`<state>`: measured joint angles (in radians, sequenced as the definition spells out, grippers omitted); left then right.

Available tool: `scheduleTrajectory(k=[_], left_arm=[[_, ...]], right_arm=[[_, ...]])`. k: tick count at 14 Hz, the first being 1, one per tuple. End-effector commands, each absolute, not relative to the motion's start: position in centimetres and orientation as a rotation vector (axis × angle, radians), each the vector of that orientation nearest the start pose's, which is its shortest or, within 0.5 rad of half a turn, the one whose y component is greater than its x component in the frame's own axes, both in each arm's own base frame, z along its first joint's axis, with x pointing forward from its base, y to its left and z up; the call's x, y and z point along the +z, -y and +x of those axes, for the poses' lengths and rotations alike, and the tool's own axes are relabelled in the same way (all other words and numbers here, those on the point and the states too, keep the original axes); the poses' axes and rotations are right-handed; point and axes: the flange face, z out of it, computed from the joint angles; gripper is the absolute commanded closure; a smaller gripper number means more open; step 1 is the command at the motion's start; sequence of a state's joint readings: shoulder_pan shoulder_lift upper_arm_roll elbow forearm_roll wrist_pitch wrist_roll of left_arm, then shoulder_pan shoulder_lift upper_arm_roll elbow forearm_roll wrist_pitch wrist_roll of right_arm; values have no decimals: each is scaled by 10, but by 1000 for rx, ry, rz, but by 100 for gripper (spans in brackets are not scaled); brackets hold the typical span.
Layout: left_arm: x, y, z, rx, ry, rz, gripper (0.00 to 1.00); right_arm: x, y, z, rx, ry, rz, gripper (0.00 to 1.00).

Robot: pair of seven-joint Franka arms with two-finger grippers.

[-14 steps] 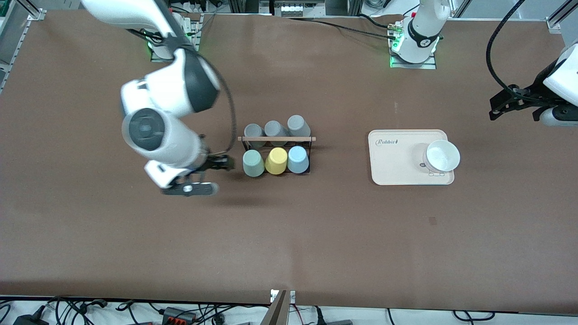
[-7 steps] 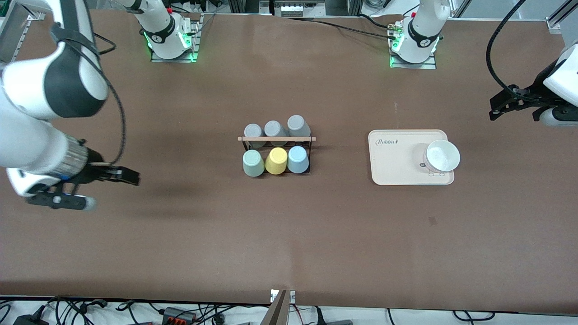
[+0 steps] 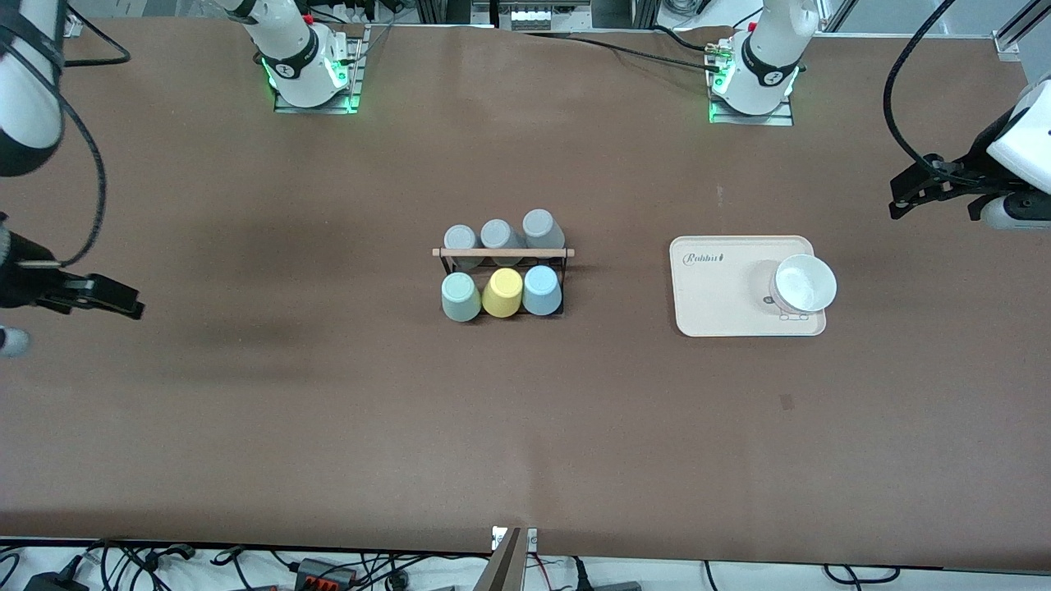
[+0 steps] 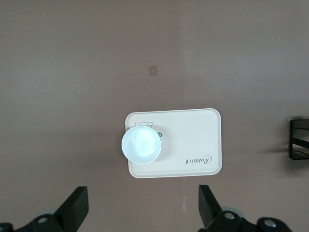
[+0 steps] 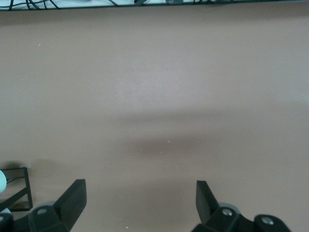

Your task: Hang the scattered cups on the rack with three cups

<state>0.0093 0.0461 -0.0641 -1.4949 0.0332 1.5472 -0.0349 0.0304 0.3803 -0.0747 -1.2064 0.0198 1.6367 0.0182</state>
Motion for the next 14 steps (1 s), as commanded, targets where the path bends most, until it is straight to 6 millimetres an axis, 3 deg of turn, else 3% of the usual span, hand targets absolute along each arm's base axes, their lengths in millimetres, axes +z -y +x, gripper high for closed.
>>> scheduleTrajectory(k=[1, 4, 10, 14], left_arm=[[635, 30, 567, -26, -25, -3116, 0], [635, 31, 567, -31, -28, -3121, 0], [637, 31, 568, -50, -28, -3121, 0], [637, 31, 568, -52, -28, -3121, 0]], right_arm=[[587, 30, 654, -94, 5, -3158, 0], [589, 31, 638, -102, 22, -3170, 0], [565, 32, 585, -73, 18, -3167, 0], [564, 30, 582, -69, 22, -3154, 0]])
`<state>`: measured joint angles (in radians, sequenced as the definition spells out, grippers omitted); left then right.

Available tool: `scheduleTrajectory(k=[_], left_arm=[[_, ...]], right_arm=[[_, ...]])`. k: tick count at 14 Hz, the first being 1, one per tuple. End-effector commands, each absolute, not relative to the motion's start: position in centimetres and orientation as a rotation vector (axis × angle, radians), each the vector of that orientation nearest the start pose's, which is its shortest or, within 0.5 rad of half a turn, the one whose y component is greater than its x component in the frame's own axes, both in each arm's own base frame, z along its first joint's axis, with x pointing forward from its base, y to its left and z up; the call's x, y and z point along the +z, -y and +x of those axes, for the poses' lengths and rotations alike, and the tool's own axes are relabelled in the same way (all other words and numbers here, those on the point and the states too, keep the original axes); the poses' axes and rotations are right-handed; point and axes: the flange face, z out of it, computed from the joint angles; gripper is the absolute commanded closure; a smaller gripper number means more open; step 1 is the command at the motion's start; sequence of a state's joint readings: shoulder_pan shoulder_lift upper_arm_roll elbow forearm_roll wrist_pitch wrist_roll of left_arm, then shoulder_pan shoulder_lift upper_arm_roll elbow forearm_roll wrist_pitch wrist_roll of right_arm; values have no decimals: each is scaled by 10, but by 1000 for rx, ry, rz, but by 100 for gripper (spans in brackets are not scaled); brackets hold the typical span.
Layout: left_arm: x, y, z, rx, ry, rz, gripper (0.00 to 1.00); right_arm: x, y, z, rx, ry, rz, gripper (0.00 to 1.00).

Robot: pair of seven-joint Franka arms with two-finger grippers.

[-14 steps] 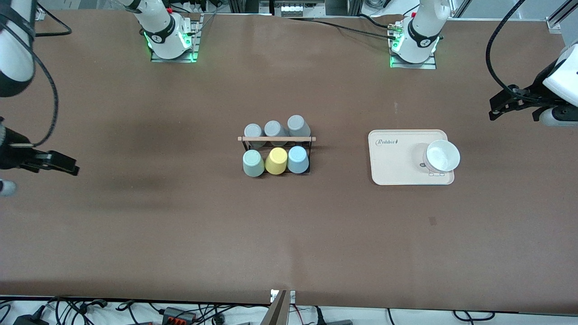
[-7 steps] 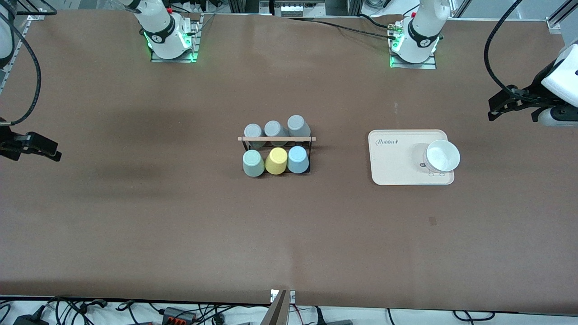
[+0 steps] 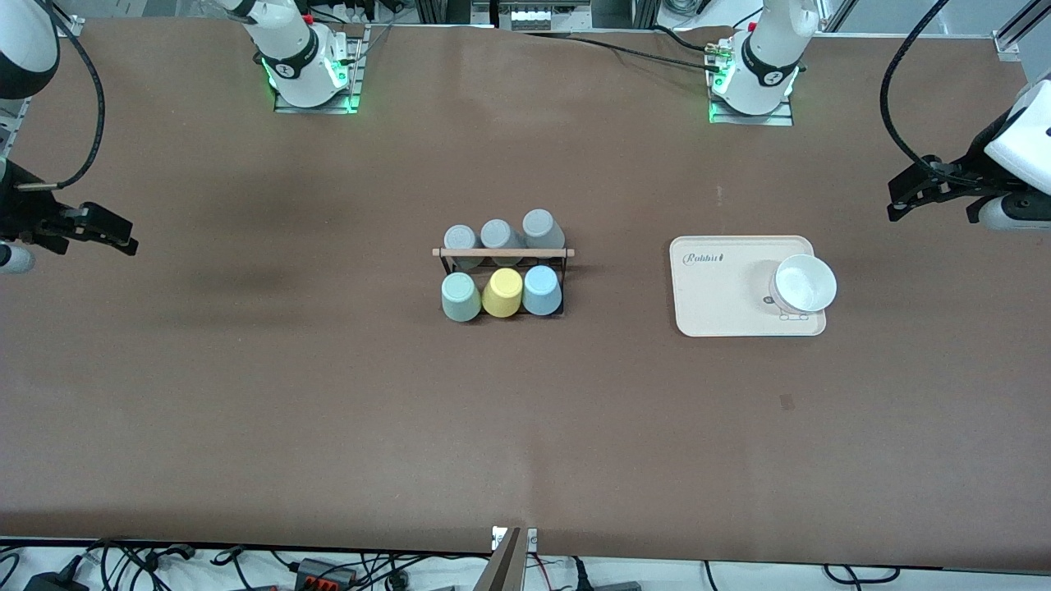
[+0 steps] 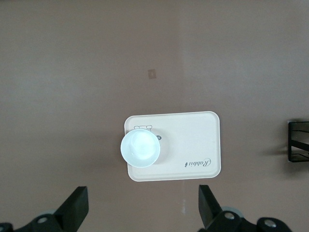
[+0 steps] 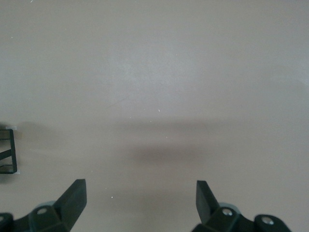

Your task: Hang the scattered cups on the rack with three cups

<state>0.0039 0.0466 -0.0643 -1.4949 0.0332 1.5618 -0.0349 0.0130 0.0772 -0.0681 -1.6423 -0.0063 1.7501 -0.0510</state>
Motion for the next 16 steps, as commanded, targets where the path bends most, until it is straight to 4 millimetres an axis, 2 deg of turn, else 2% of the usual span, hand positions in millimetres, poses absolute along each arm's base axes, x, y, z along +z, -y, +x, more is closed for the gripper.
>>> scheduleTrajectory(k=[1, 10, 16], left_arm=[[639, 31, 568, -57, -28, -3121, 0], [640, 30, 566, -54, -30, -3122, 0], [640, 30, 566, -52, -28, -3122, 0]], right_arm=[[565, 30, 581, -60, 24, -3155, 0], [582, 28, 568, -56, 38, -3160, 0], [585, 28, 565, -54, 38, -3163, 0]])
